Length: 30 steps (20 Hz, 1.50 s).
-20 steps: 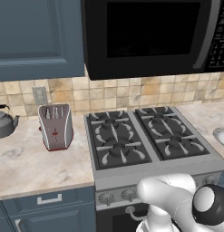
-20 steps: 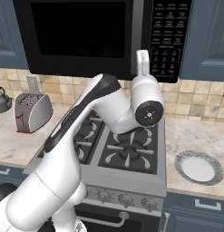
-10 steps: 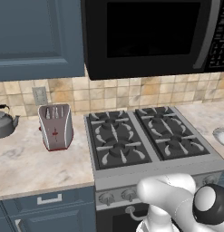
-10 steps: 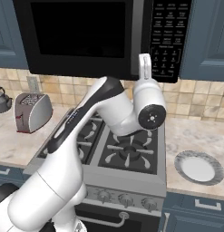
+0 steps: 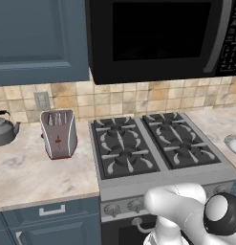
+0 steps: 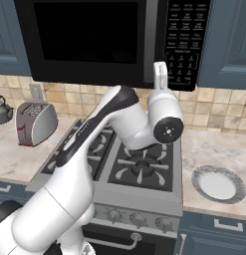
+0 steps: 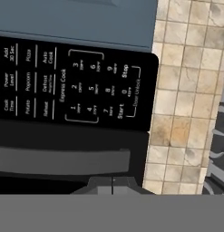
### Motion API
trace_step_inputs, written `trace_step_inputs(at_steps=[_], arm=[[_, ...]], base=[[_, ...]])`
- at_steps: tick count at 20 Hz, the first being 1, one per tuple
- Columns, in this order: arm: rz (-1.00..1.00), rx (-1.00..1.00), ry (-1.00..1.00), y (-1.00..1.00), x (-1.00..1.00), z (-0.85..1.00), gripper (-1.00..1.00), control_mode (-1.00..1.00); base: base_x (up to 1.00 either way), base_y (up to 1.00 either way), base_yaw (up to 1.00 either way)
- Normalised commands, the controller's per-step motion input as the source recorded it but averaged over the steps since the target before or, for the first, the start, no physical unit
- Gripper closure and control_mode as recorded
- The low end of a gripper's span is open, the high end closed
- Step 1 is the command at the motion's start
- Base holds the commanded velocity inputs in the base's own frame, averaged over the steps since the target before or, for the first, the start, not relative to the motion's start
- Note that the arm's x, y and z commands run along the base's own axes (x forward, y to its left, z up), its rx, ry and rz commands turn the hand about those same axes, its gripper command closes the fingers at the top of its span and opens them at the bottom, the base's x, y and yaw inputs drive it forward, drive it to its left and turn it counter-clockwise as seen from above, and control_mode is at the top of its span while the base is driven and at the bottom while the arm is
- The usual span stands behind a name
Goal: Pick the eggplant from the counter and place it in the microwave. Then turn on the microwave.
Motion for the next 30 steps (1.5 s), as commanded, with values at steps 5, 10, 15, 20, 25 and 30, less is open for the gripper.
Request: trace_step_inputs(at_steps=[5, 10, 15, 20, 25, 30], arm=[[0.00, 0.00, 0.00, -0.02, 0.14, -0.06, 1.00, -1.00], [0.00, 0.00, 0.00, -0.03, 0.15, -0.01, 1.00, -1.00], [0.00, 0.00, 0.00, -0.03, 0.14, 0.00, 1.00, -1.00], [0.00, 0.00, 0.00, -0.07, 0.13, 0.00, 1.00, -1.00], [0.00, 0.00, 0.00, -0.07, 0.13, -0.02, 1.00, -1.00], [0.00, 0.00, 0.00, -0.04, 0.13, -0.03, 1.00, -1.00]], base=[[0.00, 0.00, 0.00], [0.00, 0.00, 0.00], [0.00, 0.00, 0.00], [0.00, 0.00, 0.00], [0.00, 0.00, 0.00], [0.00, 0.00, 0.00]])
